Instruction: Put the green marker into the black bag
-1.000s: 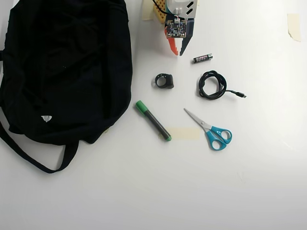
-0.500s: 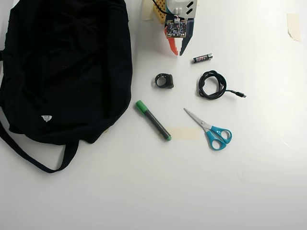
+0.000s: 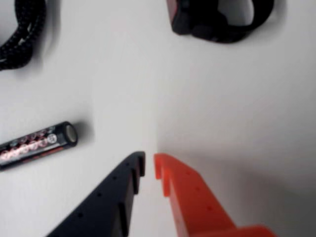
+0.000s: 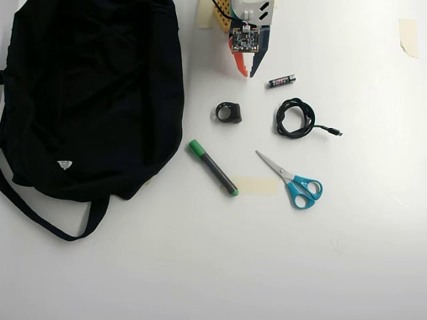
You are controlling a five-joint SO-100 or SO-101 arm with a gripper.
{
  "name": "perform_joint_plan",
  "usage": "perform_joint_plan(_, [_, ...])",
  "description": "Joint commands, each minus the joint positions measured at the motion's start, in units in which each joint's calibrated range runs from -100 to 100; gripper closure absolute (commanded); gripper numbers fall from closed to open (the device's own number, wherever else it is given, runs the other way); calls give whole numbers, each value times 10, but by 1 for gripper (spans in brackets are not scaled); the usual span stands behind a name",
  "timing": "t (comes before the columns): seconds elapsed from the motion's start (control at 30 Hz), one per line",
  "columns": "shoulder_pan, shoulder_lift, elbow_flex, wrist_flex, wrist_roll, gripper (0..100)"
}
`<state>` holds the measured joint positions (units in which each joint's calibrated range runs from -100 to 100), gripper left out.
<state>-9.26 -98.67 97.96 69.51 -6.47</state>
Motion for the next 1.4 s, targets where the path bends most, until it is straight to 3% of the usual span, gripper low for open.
perform_joint_plan(0.0, [0,-9,13,9,2,98])
perform_joint_plan(0.27, [4,-9,12,1,-3,98])
perform_joint_plan(0.8, [3,17,-39,-259,-3,98])
perform_joint_plan(1.03, [-2,166,-184,-325,-3,98])
perform_joint_plan(1.37, [-3,373,-451,-325,1,98])
